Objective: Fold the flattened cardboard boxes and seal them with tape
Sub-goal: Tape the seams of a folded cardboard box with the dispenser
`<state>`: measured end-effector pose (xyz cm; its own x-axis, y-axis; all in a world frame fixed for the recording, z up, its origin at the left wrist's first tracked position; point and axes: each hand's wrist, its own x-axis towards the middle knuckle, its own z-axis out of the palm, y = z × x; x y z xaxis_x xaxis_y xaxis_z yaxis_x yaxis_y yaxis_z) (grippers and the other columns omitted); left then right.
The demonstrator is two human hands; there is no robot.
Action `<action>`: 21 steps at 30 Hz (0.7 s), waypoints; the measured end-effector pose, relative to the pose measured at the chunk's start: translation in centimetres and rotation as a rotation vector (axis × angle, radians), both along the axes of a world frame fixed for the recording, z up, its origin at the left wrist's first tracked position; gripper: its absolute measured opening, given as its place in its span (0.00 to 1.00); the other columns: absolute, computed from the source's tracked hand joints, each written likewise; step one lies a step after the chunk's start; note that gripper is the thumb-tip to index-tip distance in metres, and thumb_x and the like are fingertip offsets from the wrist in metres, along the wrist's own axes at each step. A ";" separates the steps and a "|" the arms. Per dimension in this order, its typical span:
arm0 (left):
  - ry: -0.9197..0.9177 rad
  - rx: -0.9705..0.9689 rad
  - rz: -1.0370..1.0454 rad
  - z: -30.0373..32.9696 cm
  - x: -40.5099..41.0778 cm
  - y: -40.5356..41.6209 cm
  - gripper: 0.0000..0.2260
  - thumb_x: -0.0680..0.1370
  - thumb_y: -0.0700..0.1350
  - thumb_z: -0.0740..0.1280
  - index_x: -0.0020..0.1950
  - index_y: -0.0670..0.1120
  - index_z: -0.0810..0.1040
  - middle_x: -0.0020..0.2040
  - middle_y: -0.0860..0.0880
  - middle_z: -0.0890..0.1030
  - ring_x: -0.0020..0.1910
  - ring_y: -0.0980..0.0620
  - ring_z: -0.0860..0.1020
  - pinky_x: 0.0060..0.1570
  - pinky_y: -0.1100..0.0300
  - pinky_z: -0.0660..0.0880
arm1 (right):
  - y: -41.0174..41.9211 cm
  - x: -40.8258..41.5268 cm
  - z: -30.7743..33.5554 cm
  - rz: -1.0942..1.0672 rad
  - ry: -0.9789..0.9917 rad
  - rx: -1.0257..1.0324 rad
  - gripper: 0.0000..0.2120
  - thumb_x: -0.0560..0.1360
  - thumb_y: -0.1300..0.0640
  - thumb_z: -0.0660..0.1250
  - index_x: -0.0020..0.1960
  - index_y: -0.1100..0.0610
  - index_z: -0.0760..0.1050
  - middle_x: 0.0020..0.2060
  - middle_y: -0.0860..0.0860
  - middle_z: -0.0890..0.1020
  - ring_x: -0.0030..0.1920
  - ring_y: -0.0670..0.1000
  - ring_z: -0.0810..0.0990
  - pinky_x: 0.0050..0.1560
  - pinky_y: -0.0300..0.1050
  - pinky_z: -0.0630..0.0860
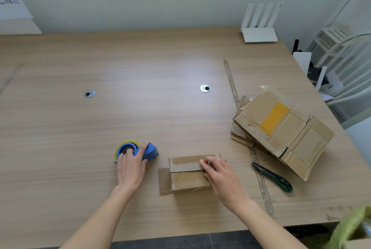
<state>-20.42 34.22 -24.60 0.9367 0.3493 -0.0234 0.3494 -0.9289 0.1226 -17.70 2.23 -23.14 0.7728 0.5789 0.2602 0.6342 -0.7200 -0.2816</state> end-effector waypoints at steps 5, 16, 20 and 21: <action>0.187 -0.030 0.006 1.2 -0.4 1.5 0.35 0.79 0.47 0.67 0.78 0.66 0.52 0.56 0.46 0.70 0.41 0.46 0.75 0.40 0.55 0.73 | -0.2 0.5 0.4 0.014 0.128 0.042 0.20 0.79 0.56 0.70 0.71 0.56 0.75 0.59 0.48 0.75 0.57 0.50 0.75 0.55 0.43 0.77; 0.029 -0.492 0.108 8.4 -1.5 -0.8 0.22 0.77 0.56 0.61 0.70 0.70 0.64 0.43 0.57 0.80 0.38 0.54 0.78 0.37 0.55 0.75 | -0.5 -0.3 1.1 -0.027 0.127 0.006 0.25 0.75 0.54 0.74 0.72 0.50 0.74 0.60 0.44 0.77 0.60 0.46 0.73 0.56 0.43 0.75; -0.024 -0.684 -0.051 14.1 -2.0 -4.2 0.21 0.74 0.59 0.71 0.63 0.74 0.69 0.48 0.63 0.81 0.44 0.59 0.79 0.44 0.56 0.78 | -0.5 -0.4 2.3 -0.067 0.305 0.077 0.27 0.78 0.56 0.70 0.75 0.49 0.70 0.61 0.43 0.78 0.60 0.44 0.70 0.59 0.37 0.68; -0.009 -0.706 -0.088 14.9 -2.0 -5.1 0.21 0.73 0.59 0.72 0.63 0.74 0.70 0.49 0.63 0.81 0.45 0.58 0.80 0.44 0.56 0.78 | -0.5 -0.4 2.7 -0.065 0.365 0.087 0.27 0.79 0.56 0.69 0.76 0.49 0.68 0.61 0.42 0.78 0.61 0.43 0.70 0.60 0.35 0.66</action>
